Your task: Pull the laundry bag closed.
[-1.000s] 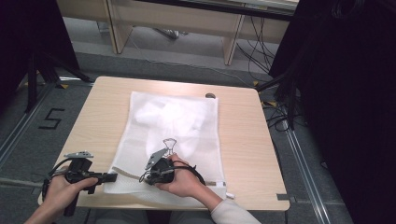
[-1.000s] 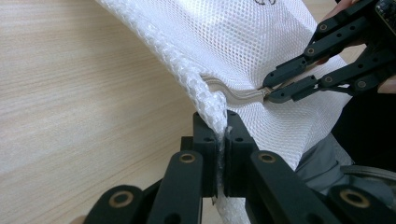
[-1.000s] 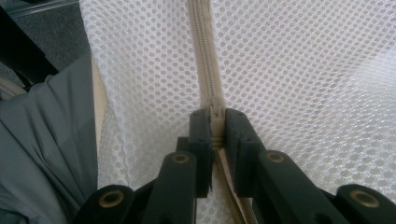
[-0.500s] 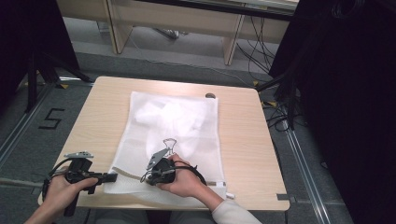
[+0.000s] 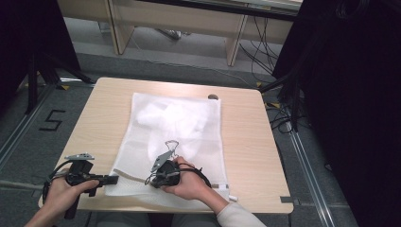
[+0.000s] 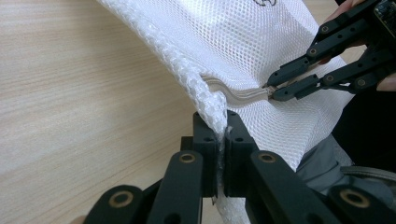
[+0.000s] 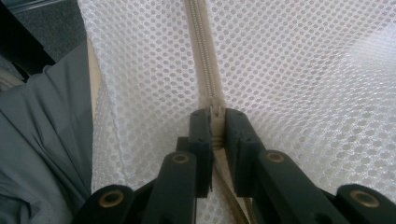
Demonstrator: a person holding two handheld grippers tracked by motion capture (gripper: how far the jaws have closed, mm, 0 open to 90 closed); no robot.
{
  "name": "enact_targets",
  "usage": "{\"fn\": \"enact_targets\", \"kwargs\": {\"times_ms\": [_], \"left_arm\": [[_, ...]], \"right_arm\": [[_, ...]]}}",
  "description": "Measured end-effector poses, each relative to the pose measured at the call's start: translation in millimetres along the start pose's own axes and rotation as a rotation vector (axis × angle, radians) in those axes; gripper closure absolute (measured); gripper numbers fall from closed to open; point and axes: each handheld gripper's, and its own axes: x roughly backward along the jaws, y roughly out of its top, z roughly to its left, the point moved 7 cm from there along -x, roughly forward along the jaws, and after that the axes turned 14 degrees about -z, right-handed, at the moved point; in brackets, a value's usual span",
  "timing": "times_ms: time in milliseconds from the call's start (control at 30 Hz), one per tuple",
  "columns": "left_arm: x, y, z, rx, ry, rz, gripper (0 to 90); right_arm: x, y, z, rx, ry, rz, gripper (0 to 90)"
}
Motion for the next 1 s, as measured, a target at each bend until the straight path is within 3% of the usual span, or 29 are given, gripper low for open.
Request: {"fn": "enact_targets", "kwargs": {"times_ms": [133, 400, 467, 500, 1000], "left_arm": [[0.3, 0.2, 0.1, 0.0, -0.001, -0.002, 85.5], [0.8, 0.3, 1.0, -0.001, -0.006, 0.004, 85.5], [0.7, 0.4, 0.8, 0.001, -0.006, 0.002, 85.4], [0.8, 0.4, 0.6, 0.001, -0.007, 0.002, 85.4], [1.7, 0.3, 1.6, -0.001, -0.003, 0.005, 85.4]], "right_arm": [[0.0, -1.7, -1.1, 0.011, 0.003, 0.005, 82.4], [3.7, -5.3, -1.7, -0.015, -0.002, 0.008, 82.4], [3.7, -5.2, -2.9, 0.007, 0.005, 0.005, 82.4], [5.1, -5.6, -2.2, -0.01, -0.004, 0.009, 82.4], [9.9, -9.7, -3.3, -0.001, 0.0, 0.017, 82.4]]}}
